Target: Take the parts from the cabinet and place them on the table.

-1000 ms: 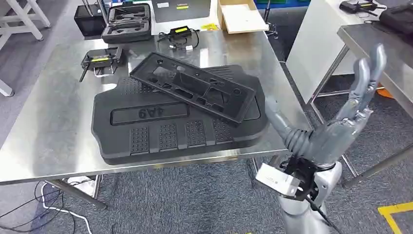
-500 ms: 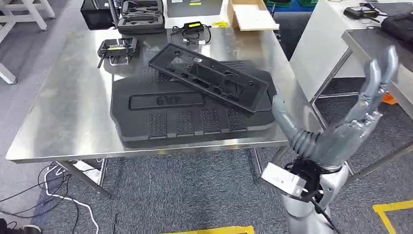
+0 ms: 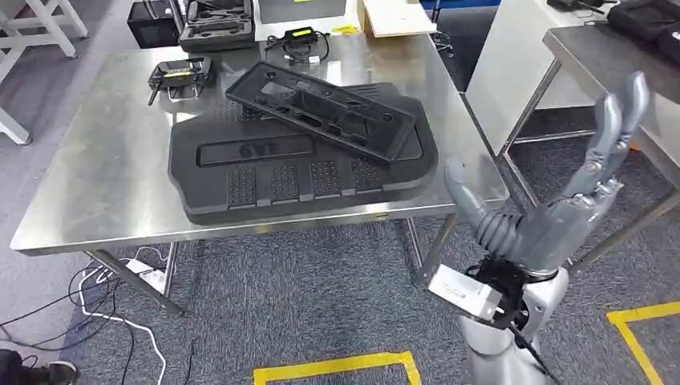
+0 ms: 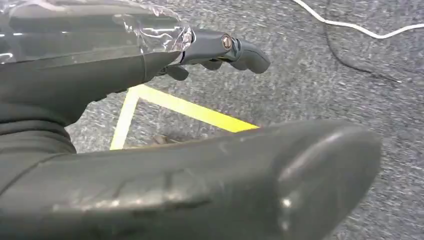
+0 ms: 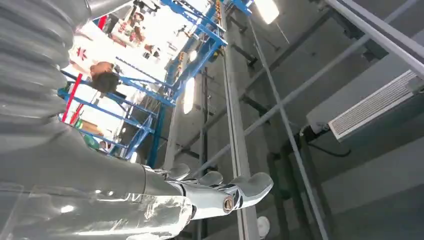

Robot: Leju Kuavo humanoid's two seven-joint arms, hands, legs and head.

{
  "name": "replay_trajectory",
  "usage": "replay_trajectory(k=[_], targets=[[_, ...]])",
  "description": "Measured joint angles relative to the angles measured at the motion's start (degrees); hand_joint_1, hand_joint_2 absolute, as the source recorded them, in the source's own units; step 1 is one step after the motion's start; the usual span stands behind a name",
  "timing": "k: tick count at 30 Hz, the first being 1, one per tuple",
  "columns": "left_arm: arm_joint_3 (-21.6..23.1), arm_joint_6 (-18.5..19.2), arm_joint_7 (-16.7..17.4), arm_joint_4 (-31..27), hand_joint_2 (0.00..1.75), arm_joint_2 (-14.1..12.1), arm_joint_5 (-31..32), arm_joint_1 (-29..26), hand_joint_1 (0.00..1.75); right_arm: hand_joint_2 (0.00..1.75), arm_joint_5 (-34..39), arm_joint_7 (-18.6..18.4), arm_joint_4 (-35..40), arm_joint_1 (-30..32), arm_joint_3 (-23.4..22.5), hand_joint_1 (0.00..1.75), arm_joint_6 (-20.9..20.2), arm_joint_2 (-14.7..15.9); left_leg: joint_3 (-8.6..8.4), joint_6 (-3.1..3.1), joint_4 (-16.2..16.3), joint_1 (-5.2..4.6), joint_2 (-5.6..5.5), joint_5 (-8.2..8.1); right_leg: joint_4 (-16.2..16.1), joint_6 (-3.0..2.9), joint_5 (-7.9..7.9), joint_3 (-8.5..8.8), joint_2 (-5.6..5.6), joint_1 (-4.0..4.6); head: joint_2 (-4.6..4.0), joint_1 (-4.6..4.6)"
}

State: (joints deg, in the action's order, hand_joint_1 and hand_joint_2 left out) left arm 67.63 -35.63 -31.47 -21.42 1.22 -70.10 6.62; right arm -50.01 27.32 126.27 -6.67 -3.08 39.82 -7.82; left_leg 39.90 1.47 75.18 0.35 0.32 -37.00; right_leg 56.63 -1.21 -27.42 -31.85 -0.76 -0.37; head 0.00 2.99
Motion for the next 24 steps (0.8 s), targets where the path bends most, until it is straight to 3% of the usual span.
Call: replay_trajectory(k=[1, 2, 3, 4, 5, 6, 9, 10, 11, 12, 14, 15, 16, 17, 18, 19, 20, 21, 22, 24], targets=[[0.00, -0.02, 0.00, 0.00, 0.00, 0.00, -0.04, 0.00, 0.00, 1.75, 0.00, 0.00, 0.00, 0.06, 0.00, 0.00, 0.00, 0.00, -0.74, 0.16, 0.67, 0.24, 0.00, 1.33, 0.33, 0.15, 0.52, -0.96, -0.02, -0.06, 0.00, -0.09], [0.00, -0.02, 0.00, 0.00, 0.00, 0.00, -0.11, -0.01, 0.00, 1.75, 0.02, 0.04, 0.00, 0.06, 0.00, 0.00, 0.00, 0.00, -2.60, 0.36, -0.95, 0.48, 0.01, 3.59, 0.78, 0.32, 0.94, -2.00, -0.03, -0.19, 0.00, -0.06], [0.00, -0.02, 0.00, 0.00, 0.00, 0.00, -0.13, 0.01, 0.00, 1.75, 0.02, 0.04, 0.00, 0.06, 0.00, 0.00, 0.00, -0.09, -5.27, 0.55, -4.35, 0.69, 0.01, 5.66, 1.32, 0.58, 1.23, -2.98, -0.03, -0.37, 0.00, -0.09], [0.00, -0.02, 0.00, 0.00, 0.00, 0.00, -0.13, 0.07, 0.00, 1.75, 0.02, 0.04, 0.00, 0.08, 0.00, 0.00, 0.00, -0.15, -8.69, 0.75, -9.03, 0.92, 0.01, 6.72, 1.98, 0.84, 1.46, -3.80, 0.00, -0.51, 0.00, -0.11], [0.00, -0.02, 0.00, -0.06, 0.00, 0.00, -0.13, 0.19, 0.00, 1.75, 0.02, 0.07, 0.04, 0.08, 0.00, 0.00, 0.02, -0.20, -11.86, 0.89, -13.92, 1.24, -0.13, 5.30, 2.68, 1.09, 1.62, -4.39, 0.01, -0.46, 0.00, -0.24], [0.00, -0.02, -0.04, -0.07, 0.00, 0.00, -0.11, 0.29, 0.00, 1.75, 0.02, 0.07, 0.09, 0.05, -0.02, 0.00, 0.00, -0.20, -13.51, 0.50, -17.28, 0.70, -0.36, 4.03, 3.41, 1.37, 1.78, -4.93, 0.05, -0.27, 0.00, -0.29], [0.00, -0.04, -0.11, -0.07, 0.00, 0.00, -0.17, 0.16, 0.00, 1.75, 0.02, 0.13, 0.09, 0.09, -0.02, 0.00, 0.00, -0.24, -12.52, -0.94, -16.73, 0.46, -0.34, 4.51, 3.13, 2.91, 3.19, -5.00, 0.00, -0.34, 0.00, 0.04], [0.00, -0.04, -0.11, -0.07, 0.00, 0.00, -0.17, 0.11, 0.00, 1.75, 0.02, 0.13, 0.09, 0.13, -0.02, 0.00, 0.02, -0.24, -11.41, -1.77, -17.22, 0.85, 0.03, 5.25, 3.28, 3.22, 3.18, -5.47, 0.08, -0.51, 0.00, -0.11], [0.00, -0.04, -0.11, -0.07, 0.00, 0.00, -0.22, 0.24, 0.00, 1.75, 0.02, 0.09, 0.09, 0.26, -0.04, 0.00, 0.02, -0.24, -10.78, -2.30, -17.11, 0.76, 0.27, 5.98, 4.37, 3.43, 0.86, -6.16, 0.24, -0.62, 0.00, -0.07], [0.00, -0.04, -0.13, -0.07, 0.00, 0.00, -0.20, 0.24, 0.00, 1.75, 0.00, 0.04, 0.09, 0.32, -0.07, 0.00, 0.02, -0.24, -9.90, -2.78, -17.12, 0.72, 0.34, 6.51, 7.17, 3.56, -2.89, -7.04, 0.33, -0.66, 0.00, 0.37], [0.00, -0.04, -0.13, -0.07, 0.00, 0.00, -0.24, 0.24, 0.00, 1.75, -0.31, -0.35, 0.09, 0.44, -0.07, 0.00, 0.02, -0.24, -8.26, -3.04, -17.07, 0.45, 0.48, 7.81, 15.48, 3.90, -9.15, -8.71, 0.41, -0.64, 0.00, 0.74], [0.00, -0.04, -0.13, -0.07, 0.00, 0.00, -0.33, 0.24, 0.00, 1.75, -0.52, -0.85, 0.09, 0.56, -0.07, 0.00, 0.02, -0.24, -7.44, -3.10, -16.98, 0.30, 0.52, 8.41, 18.69, 3.98, -9.99, -8.94, 0.41, -0.64, 0.00, 0.79], [0.02, -0.04, -0.13, -0.07, 0.00, 0.00, -0.53, 0.23, 0.00, 1.75, -0.94, -1.51, 0.09, 0.80, -0.07, 0.00, 0.00, -0.24, -6.56, -3.07, -16.85, 0.16, 0.56, 9.01, 20.25, 3.95, -8.85, -8.42, 0.42, -0.64, 0.00, 0.81], [0.02, -0.04, -0.13, -0.07, 0.00, 0.00, -0.70, 0.22, 0.00, 1.75, -1.16, -2.21, 0.07, 1.01, -0.09, 0.00, 0.02, -0.24, -5.71, -3.05, -16.75, 0.04, 0.60, 9.58, 19.36, 3.75, -6.70, -6.79, 0.42, -0.63, 0.00, 0.81], [0.02, -0.04, -0.13, -0.07, 0.00, 0.00, -0.79, 0.23, 0.00, 1.75, -1.40, -2.75, 0.07, 1.07, -0.09, 0.00, 0.00, -0.22, -4.94, -2.96, -16.64, -0.05, 0.60, 10.08, 16.44, 3.51, -4.61, -4.23, 0.43, -0.60, 0.00, 0.83], [0.02, -0.04, -0.15, -0.07, 0.00, 0.00, -0.85, 0.24, 0.00, 1.75, -1.92, -3.65, 0.07, 1.05, -0.09, 0.00, 0.00, -0.20, -4.29, -2.82, -16.51, -0.07, 0.57, 10.59, 11.49, 3.18, -3.24, -0.52, 0.44, -0.53, 0.00, 0.85], [0.02, -0.09, -0.17, -0.07, 0.00, 0.00, -0.94, 0.26, 0.00, 1.75, -2.52, -4.79, 0.07, 1.04, -0.09, 0.00, 0.02, -0.15, -4.30, -2.60, -16.32, -0.06, 0.47, 11.07, 5.71, 2.81, -3.67, 3.60, 0.51, -0.40, 0.00, 0.83], [0.02, -0.20, -0.17, -0.07, 0.00, 0.00, -1.07, 0.29, 0.00, 1.75, -3.25, -6.12, 0.09, 1.03, -0.09, 0.00, 0.00, -0.04, -3.87, -2.28, -16.05, -0.39, 0.43, 11.52, 0.42, 2.58, -5.35, 6.28, 0.53, 0.05, 0.00, 1.03], [0.04, -0.20, -0.20, -0.07, 0.00, 0.00, -1.29, 0.29, 0.00, 1.75, -3.76, -7.27, 0.07, 1.09, -0.09, 0.00, 0.00, 0.04, -3.82, -1.92, -16.30, -0.29, 0.45, 12.14, -0.41, 2.22, -5.75, 6.70, 0.57, 0.13, 0.00, 0.85], [0.17, -0.22, -0.22, -0.09, 0.00, 0.00, -1.83, 0.27, 0.00, 1.75, -5.55, -10.97, 0.02, 1.23, -0.07, 0.00, 0.00, 0.74, -3.69, -1.14, -16.75, -0.05, 0.48, 13.12, -0.30, 1.52, -5.07, 5.88, 0.62, 0.47, 0.00, 0.79]])
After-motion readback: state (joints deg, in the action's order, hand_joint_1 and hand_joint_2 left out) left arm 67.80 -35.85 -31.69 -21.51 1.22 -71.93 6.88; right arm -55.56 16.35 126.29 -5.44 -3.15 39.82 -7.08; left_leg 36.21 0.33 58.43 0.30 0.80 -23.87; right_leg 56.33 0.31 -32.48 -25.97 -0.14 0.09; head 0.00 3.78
